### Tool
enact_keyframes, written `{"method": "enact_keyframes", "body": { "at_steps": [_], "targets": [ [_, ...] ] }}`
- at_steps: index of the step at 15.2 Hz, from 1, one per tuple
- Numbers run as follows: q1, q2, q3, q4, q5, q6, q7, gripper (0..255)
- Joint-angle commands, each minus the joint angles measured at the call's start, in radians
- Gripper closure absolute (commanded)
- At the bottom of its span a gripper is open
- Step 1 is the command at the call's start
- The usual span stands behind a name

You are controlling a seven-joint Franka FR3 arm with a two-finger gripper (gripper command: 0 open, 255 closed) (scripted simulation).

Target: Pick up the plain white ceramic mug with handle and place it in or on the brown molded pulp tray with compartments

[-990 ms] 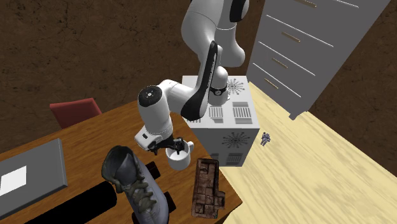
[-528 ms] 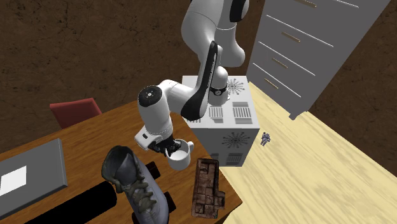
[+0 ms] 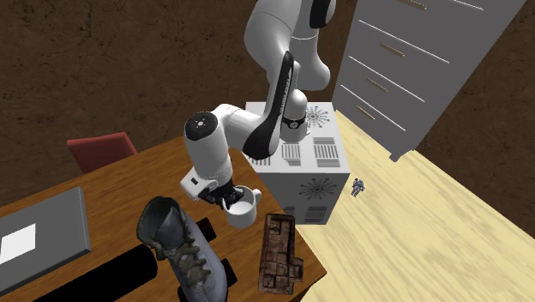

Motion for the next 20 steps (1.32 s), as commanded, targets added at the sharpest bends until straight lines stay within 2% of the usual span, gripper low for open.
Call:
{"method": "enact_keyframes", "body": {
  "at_steps": [1,20],
  "targets": [
    [0.001,-0.014,-0.001,0.010,-0.006,-0.023,0.004,255],
    [0.007,-0.111,-0.003,0.159,-0.046,-0.264,0.035,255]
  ]
}}
